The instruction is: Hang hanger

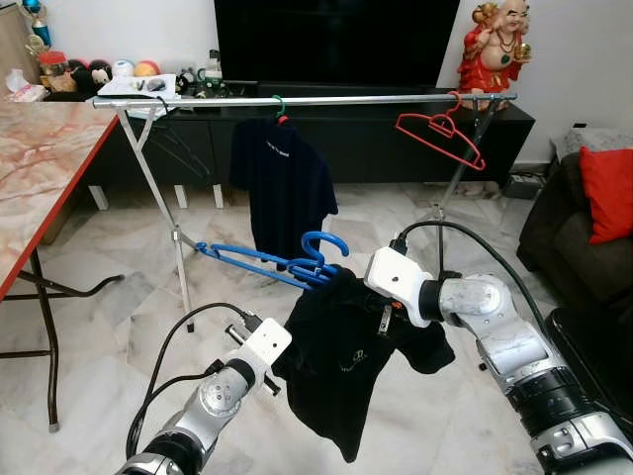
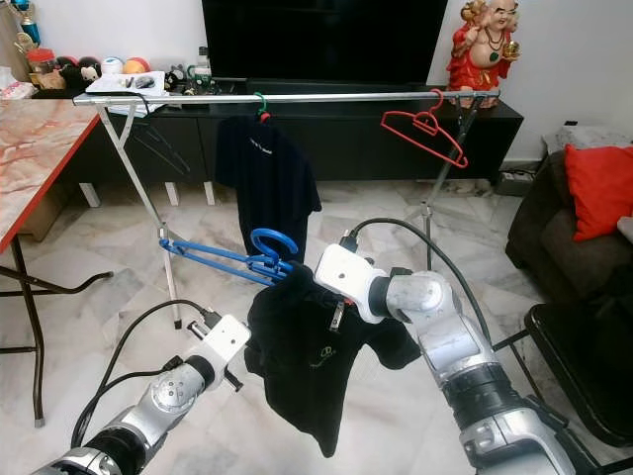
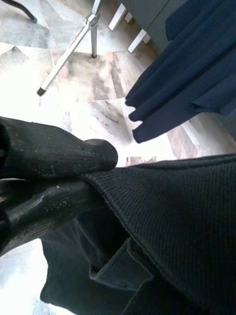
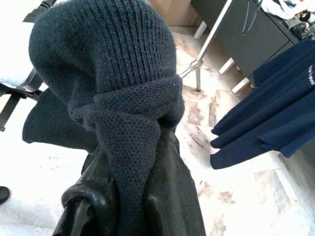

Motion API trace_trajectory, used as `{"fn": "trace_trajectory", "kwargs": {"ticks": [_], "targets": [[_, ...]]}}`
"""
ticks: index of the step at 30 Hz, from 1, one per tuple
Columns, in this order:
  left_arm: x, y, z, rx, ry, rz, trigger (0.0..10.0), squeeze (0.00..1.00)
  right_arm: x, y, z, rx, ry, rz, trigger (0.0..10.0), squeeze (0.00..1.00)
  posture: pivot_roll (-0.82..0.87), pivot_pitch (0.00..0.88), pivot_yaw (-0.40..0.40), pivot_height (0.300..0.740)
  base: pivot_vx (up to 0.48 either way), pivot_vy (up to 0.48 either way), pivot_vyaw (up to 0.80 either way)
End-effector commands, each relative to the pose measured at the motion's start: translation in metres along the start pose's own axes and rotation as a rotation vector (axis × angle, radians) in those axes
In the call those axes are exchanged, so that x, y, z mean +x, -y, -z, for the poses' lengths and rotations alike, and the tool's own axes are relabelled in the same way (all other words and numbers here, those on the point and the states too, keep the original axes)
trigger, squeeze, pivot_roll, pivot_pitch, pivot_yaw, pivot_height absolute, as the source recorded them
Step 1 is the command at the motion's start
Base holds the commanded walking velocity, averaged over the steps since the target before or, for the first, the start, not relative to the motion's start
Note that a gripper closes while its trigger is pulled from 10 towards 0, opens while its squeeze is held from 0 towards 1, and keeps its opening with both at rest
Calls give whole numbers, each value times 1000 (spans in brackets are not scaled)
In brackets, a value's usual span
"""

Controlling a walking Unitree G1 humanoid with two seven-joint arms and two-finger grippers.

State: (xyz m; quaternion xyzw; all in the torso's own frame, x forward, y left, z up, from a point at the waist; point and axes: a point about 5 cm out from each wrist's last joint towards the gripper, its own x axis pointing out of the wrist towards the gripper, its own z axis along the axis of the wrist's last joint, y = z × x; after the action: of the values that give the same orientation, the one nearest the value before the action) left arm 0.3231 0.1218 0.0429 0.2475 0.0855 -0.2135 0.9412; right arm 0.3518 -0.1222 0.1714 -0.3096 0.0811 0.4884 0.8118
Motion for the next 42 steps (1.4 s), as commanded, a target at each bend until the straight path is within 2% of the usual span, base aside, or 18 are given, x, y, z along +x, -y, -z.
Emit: {"fn": "trace_trajectory", "kwargs": {"ticks": [1, 6, 8, 12, 17, 19, 20, 21, 24, 25, 27, 28, 29, 30, 31, 32, 39, 42], "targets": [[-2, 2, 6, -4, -28, 13, 0, 0, -6, 4, -5, -8, 38, 25, 0, 0, 35, 35, -42, 740, 0, 0, 0], [-6, -1, 13, -16, -49, 2, 0, 0, -17, 5, 12, 22, 21, 21, 0, 0, 35, 38, -42, 740, 0, 0, 0], [-10, -3, 19, -24, -63, -3, 0, 0, -26, 11, 29, 93, -15, 80, 0, 0, 35, 38, -42, 740, 0, 0, 0], [-13, -5, 24, -32, -76, -7, 0, 0, -37, 10, 47, 125, -63, 111, 0, 0, 38, 43, -41, 740, 0, 0, 0], [-17, -7, 30, -28, -96, 4, 0, 0, -57, 6, 63, 183, -17, 111, 0, 0, 35, 43, -38, 740, 0, 0, 0], [-18, -8, 31, -27, -98, 6, 0, 0, -61, 4, 67, 197, -3, 93, 0, 0, 34, 44, -37, 740, 0, 0, 0], [-19, -9, 31, -28, -100, 4, 0, 0, -69, -6, 75, 210, -2, 16, 0, 0, 34, 44, -37, 740, 0, 0, 0], [-19, -9, 32, -28, -100, 3, 0, 0, -71, -9, 77, 213, -3, -4, 0, 0, 34, 44, -37, 740, 0, 0, 0], [-20, -11, 32, -31, -103, -1, 0, 0, -88, -29, 97, 196, -92, -156, 0, 0, 35, 44, -34, 740, 0, 0, 0], [-20, -11, 33, -31, -103, -1, 0, 0, -91, -31, 100, 196, -113, -173, 0, 0, 36, 44, -35, 740, 0, 0, 0], [-20, -11, 33, -32, -104, -2, 0, 0, -97, -33, 108, 195, -163, -183, 0, 0, 35, 44, -35, 740, 0, 0, 0], [-21, -12, 34, -33, -106, -2, 0, 0, -106, -33, 117, 190, -225, -186, 0, 0, 35, 44, -35, 740, 0, 0, 0], [-21, -12, 34, -33, -106, -2, 0, 0, -106, -33, 117, 190, -225, -186, 0, 0, 35, 44, -35, 740, 0, 0, 0], [-22, -12, 35, -33, -108, -2, 0, 0, -114, -32, 124, 178, -284, -182, 0, 0, 35, 44, -35, 740, 0, 0, 0], [-22, -12, 35, -33, -108, -2, 0, 0, -114, -32, 124, 178, -284, -182, 0, 0, 35, 44, -35, 740, 0, 0, 0], [-22, -12, 35, -34, -109, -2, 0, 0, -121, -31, 131, 156, -347, -181, 0, 0, 33, 47, -35, 740, 0, 0, 0], [-21, -12, 34, -34, -110, -2, 0, 0, -126, -30, 135, 121, -390, -198, 0, 0, 34, 47, -35, 740, 0, 0, 0], [-21, -12, 34, -34, -109, 1, 0, 0, -118, -28, 127, 145, -292, -173, 0, 0, 34, 47, -35, 740, 0, 0, 0]]}}
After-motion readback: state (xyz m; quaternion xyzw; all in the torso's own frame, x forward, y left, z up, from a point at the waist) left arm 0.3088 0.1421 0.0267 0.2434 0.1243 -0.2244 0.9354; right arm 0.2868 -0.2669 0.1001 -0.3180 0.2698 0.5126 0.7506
